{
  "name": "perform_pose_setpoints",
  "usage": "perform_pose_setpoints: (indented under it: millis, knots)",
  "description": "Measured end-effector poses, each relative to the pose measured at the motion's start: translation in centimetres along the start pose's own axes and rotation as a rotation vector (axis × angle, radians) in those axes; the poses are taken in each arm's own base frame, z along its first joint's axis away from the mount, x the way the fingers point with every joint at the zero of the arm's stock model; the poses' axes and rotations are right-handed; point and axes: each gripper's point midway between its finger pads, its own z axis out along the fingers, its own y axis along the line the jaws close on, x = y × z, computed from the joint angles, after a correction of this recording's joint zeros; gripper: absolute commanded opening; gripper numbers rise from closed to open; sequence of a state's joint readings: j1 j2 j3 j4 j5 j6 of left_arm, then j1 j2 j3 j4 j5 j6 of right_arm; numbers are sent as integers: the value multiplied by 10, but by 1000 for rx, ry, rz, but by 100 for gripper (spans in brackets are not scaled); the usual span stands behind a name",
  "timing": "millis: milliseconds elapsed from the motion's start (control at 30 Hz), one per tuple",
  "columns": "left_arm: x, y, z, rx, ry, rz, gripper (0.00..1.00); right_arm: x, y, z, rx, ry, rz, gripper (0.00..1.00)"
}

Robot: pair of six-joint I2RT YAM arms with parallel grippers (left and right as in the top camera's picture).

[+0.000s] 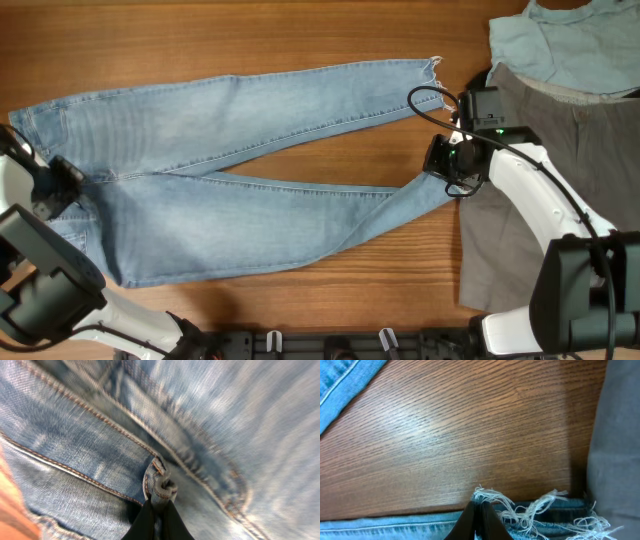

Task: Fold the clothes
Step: 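Lift the waistband with the left gripper while right holds hems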

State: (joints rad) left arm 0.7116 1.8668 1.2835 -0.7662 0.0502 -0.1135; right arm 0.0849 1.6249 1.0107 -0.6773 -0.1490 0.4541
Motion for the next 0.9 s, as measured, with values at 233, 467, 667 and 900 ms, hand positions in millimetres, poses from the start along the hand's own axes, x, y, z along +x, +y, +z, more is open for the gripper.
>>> perform_pose_setpoints:
  millis: [233,467,667,900]
  knots:
    - [-27,2,-88,-33,-150,-45,4,-40,32,-75,-84,-178,-44,4]
    - [-47,35,-139,-100,-323,-202,4,-116,68,-160,-159,-515,-78,5]
    - [-70,64,-150,-105,-428,-318,4,-153,42,-173,-154,-629,29,4]
    - [-91,63,-160,-68,-524,-377,4,-152,31,-112,-160,-459,67,4]
